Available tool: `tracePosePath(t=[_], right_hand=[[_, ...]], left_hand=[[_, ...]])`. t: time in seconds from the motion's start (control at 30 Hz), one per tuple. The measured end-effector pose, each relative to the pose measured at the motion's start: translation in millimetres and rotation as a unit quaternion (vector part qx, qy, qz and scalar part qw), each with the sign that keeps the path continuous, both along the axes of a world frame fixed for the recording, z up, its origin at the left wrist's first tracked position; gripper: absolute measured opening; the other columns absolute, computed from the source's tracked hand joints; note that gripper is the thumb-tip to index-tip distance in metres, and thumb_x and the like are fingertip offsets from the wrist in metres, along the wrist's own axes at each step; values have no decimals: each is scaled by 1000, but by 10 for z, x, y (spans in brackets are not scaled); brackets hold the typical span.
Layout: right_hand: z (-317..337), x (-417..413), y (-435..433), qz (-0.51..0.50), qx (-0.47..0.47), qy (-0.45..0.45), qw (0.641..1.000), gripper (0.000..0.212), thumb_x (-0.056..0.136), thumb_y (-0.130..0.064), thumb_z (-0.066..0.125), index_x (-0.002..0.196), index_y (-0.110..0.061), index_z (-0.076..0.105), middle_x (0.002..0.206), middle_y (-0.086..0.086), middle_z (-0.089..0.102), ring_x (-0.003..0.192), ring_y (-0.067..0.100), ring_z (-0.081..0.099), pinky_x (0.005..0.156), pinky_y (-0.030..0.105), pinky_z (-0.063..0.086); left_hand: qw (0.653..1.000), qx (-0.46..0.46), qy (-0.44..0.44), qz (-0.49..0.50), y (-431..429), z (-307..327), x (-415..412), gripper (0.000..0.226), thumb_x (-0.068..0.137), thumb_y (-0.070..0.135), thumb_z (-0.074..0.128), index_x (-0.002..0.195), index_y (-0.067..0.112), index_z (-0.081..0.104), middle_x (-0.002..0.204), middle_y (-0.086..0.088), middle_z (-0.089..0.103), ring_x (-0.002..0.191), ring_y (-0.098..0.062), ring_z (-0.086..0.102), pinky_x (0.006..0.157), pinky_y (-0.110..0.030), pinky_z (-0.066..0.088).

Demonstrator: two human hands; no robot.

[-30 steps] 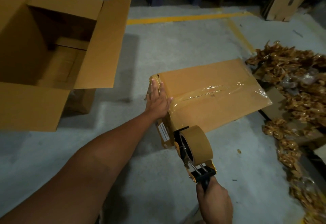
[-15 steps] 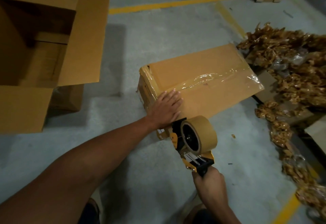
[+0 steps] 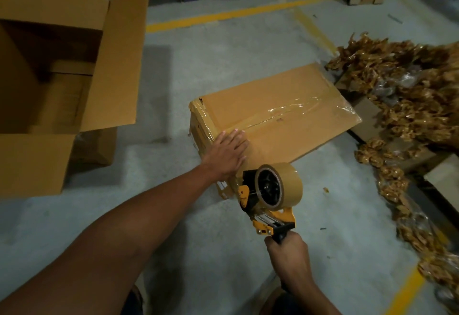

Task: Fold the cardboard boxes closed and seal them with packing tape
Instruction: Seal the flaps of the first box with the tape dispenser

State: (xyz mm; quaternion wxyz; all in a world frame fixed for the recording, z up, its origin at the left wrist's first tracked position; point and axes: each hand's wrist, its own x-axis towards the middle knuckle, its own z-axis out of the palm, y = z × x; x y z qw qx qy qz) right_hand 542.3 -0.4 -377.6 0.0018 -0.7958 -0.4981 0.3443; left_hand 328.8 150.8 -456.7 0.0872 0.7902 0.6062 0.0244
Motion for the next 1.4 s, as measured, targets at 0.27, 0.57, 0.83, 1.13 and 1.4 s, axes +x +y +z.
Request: tracePosePath(t=[0.27, 0.57, 0.83, 1.13, 1.4], right_hand=[[-206, 127, -58, 9, -53, -19, 998, 9, 81, -22, 65, 81, -16, 59, 75, 1, 64, 69, 19, 60, 59, 27, 45], [-553, 366, -206, -109, -32, 60, 992, 10, 86, -11, 61, 78, -13, 55, 66, 13, 62, 56, 27, 61, 51, 34, 50], [-746, 391, 139, -264, -73, 282, 919, 4, 85, 0, 58, 88, -1, 56, 55, 17, 53, 46, 29, 55, 48, 33, 45], [-1336, 589, 797, -401, -32, 328, 855, 5, 85, -3, 60, 89, -1, 58, 70, 21, 57, 53, 32, 60, 48, 34, 52], [-1863, 960, 1192, -395, -38, 304, 866, 15, 79, -14, 69, 82, -1, 62, 75, 20, 66, 57, 32, 62, 55, 37, 54]], left_hand=[[1000, -18, 5, 9, 3, 69, -5, 57, 106, 46, 15, 157, 21, 17, 167, -5, 6, 153, -23, 2, 123, -48, 3], [999, -34, -12, -2, -59, 143, 119, 55, 106, 43, 18, 155, 17, 24, 166, -7, 11, 153, -23, 5, 124, -48, 4], [993, 36, 78, -79, -340, -70, 382, 70, 99, 53, 14, 153, 15, 34, 162, -13, 24, 150, -30, 21, 119, -52, 19], [984, 174, 5, -34, -324, -368, 551, 59, 97, 50, 37, 142, 14, 52, 153, -11, 42, 142, -32, 37, 109, -51, 31], [972, 228, -44, 12, -349, -453, 902, 51, 96, 47, 47, 135, 17, 59, 148, -10, 49, 137, -32, 44, 106, -50, 32]])
